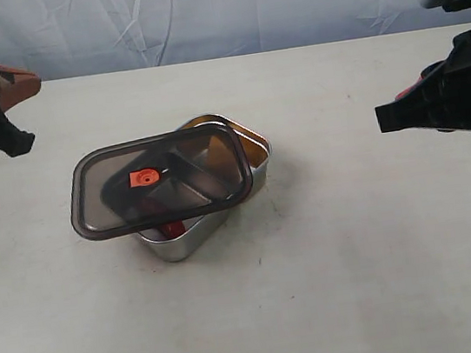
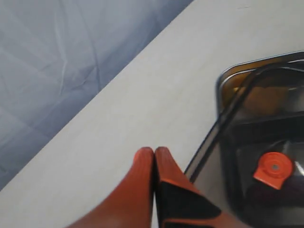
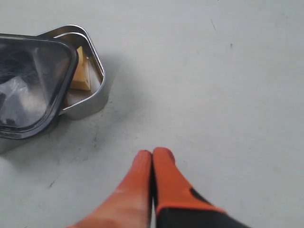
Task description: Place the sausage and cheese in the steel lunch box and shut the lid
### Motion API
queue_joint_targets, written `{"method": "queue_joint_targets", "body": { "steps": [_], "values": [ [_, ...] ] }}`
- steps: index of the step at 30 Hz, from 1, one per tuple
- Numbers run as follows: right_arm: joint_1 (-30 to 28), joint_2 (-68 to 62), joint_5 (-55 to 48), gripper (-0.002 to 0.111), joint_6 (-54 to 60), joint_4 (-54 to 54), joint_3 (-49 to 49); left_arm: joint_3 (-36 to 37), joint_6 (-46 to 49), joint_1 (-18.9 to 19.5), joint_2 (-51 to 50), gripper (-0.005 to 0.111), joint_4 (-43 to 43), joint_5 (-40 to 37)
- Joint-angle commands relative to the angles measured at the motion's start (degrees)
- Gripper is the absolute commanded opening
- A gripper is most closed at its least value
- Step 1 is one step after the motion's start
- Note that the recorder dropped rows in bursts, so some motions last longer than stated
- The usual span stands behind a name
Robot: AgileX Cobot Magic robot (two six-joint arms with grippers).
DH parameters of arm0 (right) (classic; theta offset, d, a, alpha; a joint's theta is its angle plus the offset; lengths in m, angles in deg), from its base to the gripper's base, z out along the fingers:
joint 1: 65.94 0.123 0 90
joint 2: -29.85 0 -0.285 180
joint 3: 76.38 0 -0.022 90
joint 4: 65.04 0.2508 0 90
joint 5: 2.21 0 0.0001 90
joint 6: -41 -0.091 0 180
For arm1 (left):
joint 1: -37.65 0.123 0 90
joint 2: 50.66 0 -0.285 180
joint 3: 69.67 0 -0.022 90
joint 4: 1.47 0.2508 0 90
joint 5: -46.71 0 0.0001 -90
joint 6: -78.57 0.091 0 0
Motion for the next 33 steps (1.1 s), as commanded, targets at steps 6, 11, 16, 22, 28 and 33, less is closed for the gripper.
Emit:
{"method": "queue_joint_targets", "body": {
  "steps": [6, 11, 16, 22, 28, 33],
  "values": [
    [0.1, -0.1, 0.8, 0.000, -0.2, 0.1, -0.3, 0.1, -0.9, -2.6, 5.5, 0.000, 3.9, -14.2],
    [0.1, -0.1, 0.8, 0.000, -0.2, 0.1, -0.3, -0.6, -29.5, -8.1, 5.8, 0.000, 28.5, -4.0],
    [0.1, -0.1, 0.8, 0.000, -0.3, 0.1, -0.3, -0.7, -75.3, -10.8, 5.8, 0.000, 60.1, 7.3],
    [0.1, -0.1, 0.8, 0.000, -0.3, 0.1, -0.3, -0.7, -131.2, -11.0, 5.8, 0.000, 91.7, 10.8],
    [0.1, -0.1, 0.6, 0.000, -0.3, 0.1, -0.3, -1.0, -132.5, -11.0, 1.3, 0.000, 87.4, 4.2],
    [0.1, -0.1, 0.6, 0.000, -0.3, 0.1, -0.3, -1.0, -132.4, -11.0, -5.0, 0.000, 85.7, -1.6]
  ]
}}
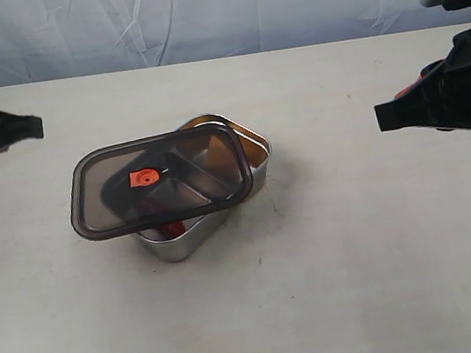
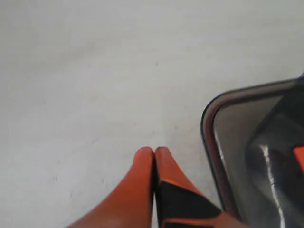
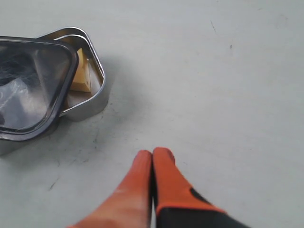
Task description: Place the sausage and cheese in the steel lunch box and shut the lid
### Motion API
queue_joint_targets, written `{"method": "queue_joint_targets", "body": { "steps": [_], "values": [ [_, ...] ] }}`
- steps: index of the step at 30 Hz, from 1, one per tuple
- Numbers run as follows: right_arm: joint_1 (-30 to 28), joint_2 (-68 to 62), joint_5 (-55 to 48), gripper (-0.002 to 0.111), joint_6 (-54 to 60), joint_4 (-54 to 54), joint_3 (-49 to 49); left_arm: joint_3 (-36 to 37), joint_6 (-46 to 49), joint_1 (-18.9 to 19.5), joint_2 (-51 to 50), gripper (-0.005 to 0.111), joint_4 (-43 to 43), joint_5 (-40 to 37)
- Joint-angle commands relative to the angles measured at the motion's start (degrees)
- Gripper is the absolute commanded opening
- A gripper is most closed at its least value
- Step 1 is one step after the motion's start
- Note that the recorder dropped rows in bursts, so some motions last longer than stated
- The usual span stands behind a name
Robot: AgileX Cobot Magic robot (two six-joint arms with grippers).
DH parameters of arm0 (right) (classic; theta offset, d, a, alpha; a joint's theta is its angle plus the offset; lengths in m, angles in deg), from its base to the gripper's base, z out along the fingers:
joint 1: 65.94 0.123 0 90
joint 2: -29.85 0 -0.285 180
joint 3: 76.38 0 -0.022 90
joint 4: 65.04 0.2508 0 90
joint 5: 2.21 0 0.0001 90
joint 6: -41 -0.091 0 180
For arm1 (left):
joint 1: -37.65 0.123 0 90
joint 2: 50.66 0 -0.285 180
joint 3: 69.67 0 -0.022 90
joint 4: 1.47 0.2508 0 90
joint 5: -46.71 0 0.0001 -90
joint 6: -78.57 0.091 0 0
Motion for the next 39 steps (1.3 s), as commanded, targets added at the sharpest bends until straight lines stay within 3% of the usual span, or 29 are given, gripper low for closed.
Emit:
{"method": "queue_joint_targets", "body": {
  "steps": [1, 9, 15, 33, 39],
  "values": [
    [0.1, -0.1, 0.3, 0.000, -0.1, 0.1, -0.3, -0.2, -0.6, -0.4, -4.9, 0.000, -3.0, -4.4],
    [0.1, -0.1, 0.3, 0.000, -0.2, 0.1, -0.3, -0.2, -0.1, -0.6, -8.8, 0.000, -6.3, -5.1],
    [0.1, -0.1, 0.3, 0.000, -0.2, 0.1, -0.3, -0.2, 7.0, -0.7, -9.1, 0.000, -15.2, -5.1],
    [0.1, -0.1, 0.8, 0.000, -0.2, 0.1, -0.3, -0.2, 6.9, -2.4, -12.9, 0.000, -16.2, -4.6],
    [0.1, -0.1, 0.8, 0.000, -0.2, 0.1, -0.3, -0.2, 7.0, -6.7, -13.7, 0.000, -17.3, -3.3]
  ]
}}
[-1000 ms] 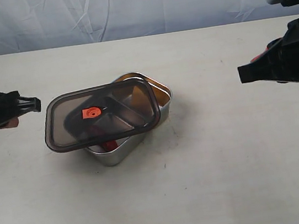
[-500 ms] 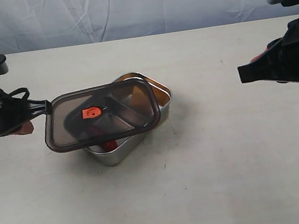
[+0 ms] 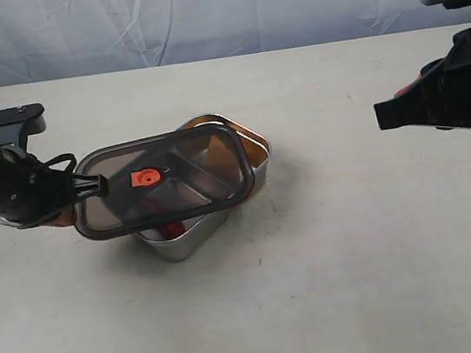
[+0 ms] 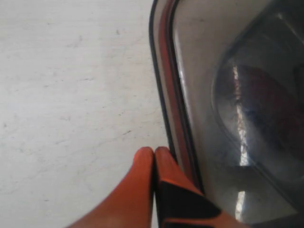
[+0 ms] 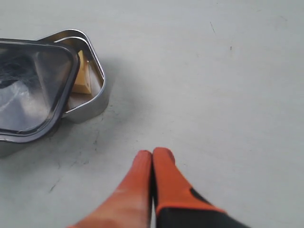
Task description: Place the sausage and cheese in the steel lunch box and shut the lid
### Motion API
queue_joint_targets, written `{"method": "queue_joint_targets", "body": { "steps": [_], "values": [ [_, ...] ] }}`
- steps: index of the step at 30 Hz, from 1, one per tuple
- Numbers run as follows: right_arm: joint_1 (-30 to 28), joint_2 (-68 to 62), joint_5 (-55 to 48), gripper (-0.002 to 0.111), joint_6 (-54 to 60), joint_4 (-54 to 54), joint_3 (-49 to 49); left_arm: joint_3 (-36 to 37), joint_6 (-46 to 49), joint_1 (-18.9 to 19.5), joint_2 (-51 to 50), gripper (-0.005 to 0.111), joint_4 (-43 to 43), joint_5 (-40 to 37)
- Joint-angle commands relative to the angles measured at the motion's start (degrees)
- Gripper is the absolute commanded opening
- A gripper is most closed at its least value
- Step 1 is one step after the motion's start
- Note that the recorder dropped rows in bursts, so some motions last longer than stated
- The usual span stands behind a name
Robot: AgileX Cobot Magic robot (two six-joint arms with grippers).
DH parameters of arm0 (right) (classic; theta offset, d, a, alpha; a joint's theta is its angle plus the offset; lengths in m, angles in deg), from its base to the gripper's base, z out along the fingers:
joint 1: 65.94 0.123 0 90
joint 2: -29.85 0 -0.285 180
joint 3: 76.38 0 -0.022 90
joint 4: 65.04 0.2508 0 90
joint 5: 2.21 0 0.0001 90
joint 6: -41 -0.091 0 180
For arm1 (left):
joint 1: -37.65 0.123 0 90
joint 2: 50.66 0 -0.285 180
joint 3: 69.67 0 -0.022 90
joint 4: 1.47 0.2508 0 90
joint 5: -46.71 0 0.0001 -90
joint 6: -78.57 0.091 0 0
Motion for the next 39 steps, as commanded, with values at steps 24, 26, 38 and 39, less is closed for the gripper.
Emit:
{"method": "queue_joint_targets", "body": {
  "steps": [24, 26, 38, 39],
  "values": [
    [0.1, -0.1, 0.5, 0.000, 0.0, -0.4, -0.3, -0.2, -1.7, -6.1, 3.0, 0.000, 1.7, -4.0],
    [0.1, -0.1, 0.5, 0.000, 0.0, -0.4, -0.3, -0.2, -5.8, -5.0, 4.5, 0.000, 6.6, -3.1],
    [0.1, -0.1, 0.5, 0.000, 0.0, 0.0, -0.3, -4.5, -6.8, 2.8, 5.9, 0.000, 9.4, 9.5],
    [0.1, -0.1, 0.5, 0.000, 0.0, 0.0, -0.3, -5.8, -6.1, 2.8, 5.0, 0.000, 9.4, 9.5]
  ]
}}
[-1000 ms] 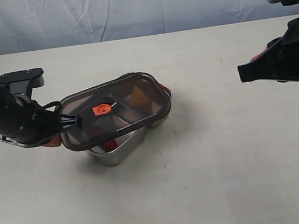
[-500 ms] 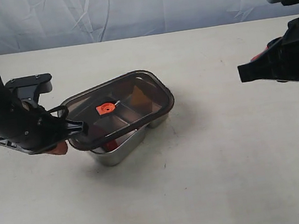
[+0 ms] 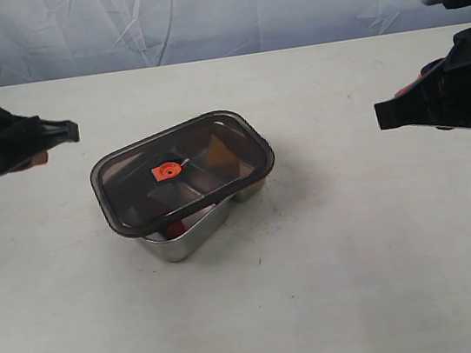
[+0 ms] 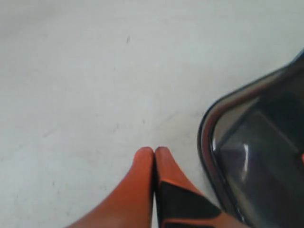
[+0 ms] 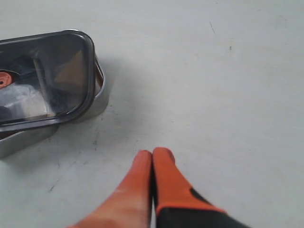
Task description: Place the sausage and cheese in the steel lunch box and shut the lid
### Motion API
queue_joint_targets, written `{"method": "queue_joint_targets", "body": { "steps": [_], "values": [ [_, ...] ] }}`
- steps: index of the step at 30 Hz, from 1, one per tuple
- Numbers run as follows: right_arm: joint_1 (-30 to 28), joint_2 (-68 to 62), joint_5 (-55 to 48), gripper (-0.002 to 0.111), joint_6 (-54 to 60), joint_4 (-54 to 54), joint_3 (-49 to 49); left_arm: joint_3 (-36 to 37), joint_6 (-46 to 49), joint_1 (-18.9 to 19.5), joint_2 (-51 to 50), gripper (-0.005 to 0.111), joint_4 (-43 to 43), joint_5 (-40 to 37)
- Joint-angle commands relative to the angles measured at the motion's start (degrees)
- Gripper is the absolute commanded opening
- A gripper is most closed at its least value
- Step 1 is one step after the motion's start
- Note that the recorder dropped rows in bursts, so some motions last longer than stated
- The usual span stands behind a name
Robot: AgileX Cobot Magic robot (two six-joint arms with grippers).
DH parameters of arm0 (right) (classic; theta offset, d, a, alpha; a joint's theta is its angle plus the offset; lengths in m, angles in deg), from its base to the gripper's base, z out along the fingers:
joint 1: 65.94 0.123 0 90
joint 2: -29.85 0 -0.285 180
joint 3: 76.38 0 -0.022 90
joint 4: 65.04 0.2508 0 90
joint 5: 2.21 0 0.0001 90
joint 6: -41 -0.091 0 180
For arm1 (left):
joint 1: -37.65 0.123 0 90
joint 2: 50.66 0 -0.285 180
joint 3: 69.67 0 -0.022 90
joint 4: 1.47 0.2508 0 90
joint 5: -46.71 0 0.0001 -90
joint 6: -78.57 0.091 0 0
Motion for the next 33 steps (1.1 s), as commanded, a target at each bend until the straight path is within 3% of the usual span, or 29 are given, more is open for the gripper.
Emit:
{"method": "queue_joint_targets", "body": {
  "steps": [1, 10, 15, 20, 28, 33],
  "values": [
    [0.1, -0.1, 0.5, 0.000, 0.2, 0.0, -0.3, -5.0, 2.2, 0.4, -3.2, 0.000, -0.2, 3.2],
    [0.1, -0.1, 5.9, 0.000, 0.2, -0.1, -0.3, -13.6, 8.4, 0.4, -14.5, 0.000, -1.3, 3.4],
    [0.1, -0.1, 6.9, 0.000, 0.2, 1.0, -0.3, -14.0, 15.5, 0.4, -17.8, 0.000, -6.7, 4.6],
    [0.2, -0.1, 7.8, 0.000, 0.2, 1.6, -0.2, -14.1, 16.7, 0.4, -18.3, 0.000, -7.8, 6.0],
    [0.2, -1.9, 9.0, 0.000, 0.2, 1.6, -0.2, -14.1, 17.1, 0.4, -18.3, 0.000, -8.6, 1.4],
    [0.2, -4.7, 9.9, 0.000, 0.2, 1.6, -0.2, -14.1, 25.5, 0.4, -18.3, 0.000, -17.3, -0.4]
  ]
}}
